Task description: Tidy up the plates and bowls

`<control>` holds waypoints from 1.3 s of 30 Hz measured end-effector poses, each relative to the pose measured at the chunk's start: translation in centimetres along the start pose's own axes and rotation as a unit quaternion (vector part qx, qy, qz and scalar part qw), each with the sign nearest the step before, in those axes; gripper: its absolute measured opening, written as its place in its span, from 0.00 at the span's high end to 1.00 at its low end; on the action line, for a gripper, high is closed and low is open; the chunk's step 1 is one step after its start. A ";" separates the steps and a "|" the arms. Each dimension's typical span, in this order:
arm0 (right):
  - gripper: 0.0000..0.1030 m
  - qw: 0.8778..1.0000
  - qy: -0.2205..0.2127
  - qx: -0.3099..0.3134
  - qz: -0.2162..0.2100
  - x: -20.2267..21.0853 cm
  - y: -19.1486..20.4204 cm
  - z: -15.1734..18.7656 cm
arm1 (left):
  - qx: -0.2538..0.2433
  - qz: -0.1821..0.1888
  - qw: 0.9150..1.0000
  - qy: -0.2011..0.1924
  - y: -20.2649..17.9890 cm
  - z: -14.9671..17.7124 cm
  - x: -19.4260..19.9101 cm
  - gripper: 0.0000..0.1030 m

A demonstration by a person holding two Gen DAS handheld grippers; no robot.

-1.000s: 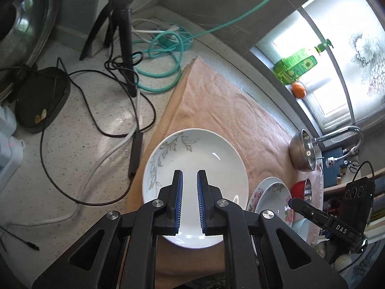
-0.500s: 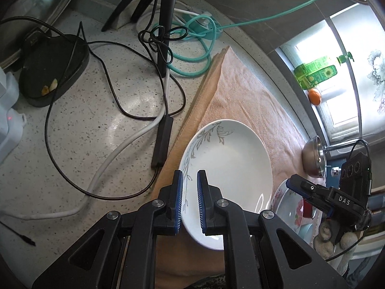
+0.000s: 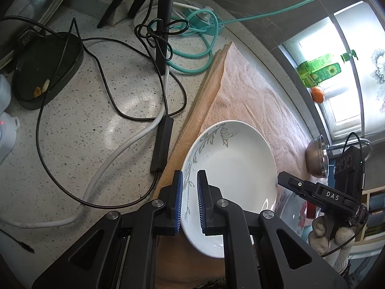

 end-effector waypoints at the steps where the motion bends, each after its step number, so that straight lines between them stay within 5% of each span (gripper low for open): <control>1: 0.77 1.000 0.001 0.001 0.000 -0.1 0.0 0.0 | 0.000 -0.001 1.000 0.000 0.0 0.0 0.0 0.90; 39: 0.91 1.000 0.007 -0.002 0.011 -1.0 0.0 0.5 | -0.015 -0.018 1.000 0.012 -0.3 0.6 -1.1 0.90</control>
Point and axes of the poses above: each gripper's, at about its wrist camera, not at the fingertips, and x roughly against the way its jaws point, y to its left, z to its underside, the point moved 2 cm from there along -x, roughly the way its jaws point, and after that the axes turned 8 degrees about -x, right-handed, at the moved point
